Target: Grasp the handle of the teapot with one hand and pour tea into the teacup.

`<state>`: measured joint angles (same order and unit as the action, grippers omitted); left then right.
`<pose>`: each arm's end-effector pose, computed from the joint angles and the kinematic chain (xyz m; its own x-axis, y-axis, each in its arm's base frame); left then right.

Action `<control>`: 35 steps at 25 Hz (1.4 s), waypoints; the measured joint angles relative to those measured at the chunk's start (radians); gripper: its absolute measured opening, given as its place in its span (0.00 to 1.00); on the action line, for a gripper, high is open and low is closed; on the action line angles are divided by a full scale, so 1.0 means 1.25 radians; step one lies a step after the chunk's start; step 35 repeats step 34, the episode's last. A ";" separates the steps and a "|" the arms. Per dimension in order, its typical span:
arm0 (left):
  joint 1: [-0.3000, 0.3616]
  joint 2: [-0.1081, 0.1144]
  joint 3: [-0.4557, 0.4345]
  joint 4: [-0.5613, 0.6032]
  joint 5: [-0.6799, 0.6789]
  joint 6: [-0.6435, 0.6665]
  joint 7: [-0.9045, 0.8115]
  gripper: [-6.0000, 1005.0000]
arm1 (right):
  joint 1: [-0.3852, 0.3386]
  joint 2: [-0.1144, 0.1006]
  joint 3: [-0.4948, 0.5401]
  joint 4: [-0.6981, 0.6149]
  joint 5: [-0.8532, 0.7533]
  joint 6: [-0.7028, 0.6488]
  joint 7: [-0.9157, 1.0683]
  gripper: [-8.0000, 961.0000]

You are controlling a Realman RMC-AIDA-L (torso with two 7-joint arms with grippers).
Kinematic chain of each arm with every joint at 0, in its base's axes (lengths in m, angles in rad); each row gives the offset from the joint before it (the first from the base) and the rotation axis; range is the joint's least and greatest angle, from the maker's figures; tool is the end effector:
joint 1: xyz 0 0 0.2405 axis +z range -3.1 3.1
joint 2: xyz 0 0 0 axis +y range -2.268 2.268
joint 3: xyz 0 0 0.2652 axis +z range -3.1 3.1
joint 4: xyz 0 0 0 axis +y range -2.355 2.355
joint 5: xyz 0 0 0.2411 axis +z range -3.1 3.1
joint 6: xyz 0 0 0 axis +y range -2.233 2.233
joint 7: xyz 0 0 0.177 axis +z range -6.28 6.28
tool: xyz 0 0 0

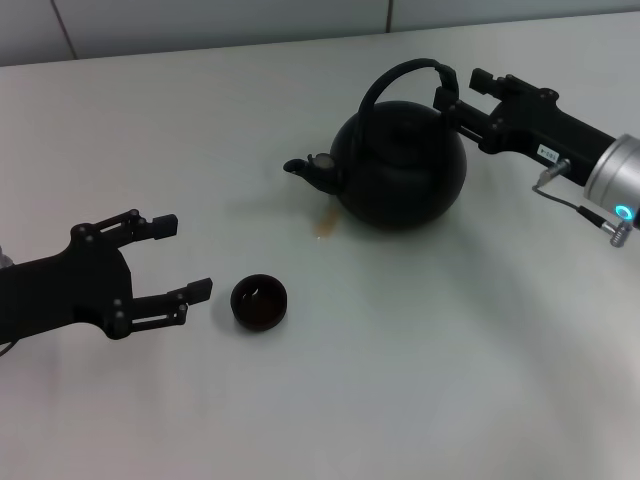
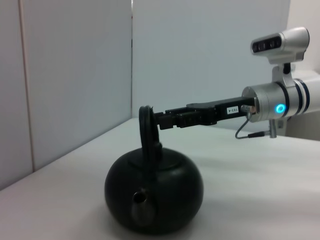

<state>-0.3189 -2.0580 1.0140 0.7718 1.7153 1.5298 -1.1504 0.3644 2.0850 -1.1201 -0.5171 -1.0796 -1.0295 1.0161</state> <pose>-0.2869 0.3307 -0.0342 0.8642 0.1201 0.4887 0.2682 -0.9316 -0.2453 0.3185 0.4020 -0.0335 0.6453 -0.1984 -0.7377 -0.7021 -0.5348 -0.4702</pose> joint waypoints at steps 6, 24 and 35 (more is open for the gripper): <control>0.000 -0.002 -0.020 -0.001 -0.003 0.051 0.007 0.84 | -0.034 -0.001 0.002 -0.016 0.000 -0.081 -0.023 0.65; 0.016 -0.004 -0.030 -0.004 -0.010 0.212 0.036 0.84 | -0.128 -0.008 0.003 -0.021 -0.191 -0.491 -0.163 0.65; 0.037 -0.005 -0.029 -0.025 -0.010 0.248 0.061 0.84 | -0.182 -0.007 0.003 -0.027 -0.226 -0.516 -0.207 0.65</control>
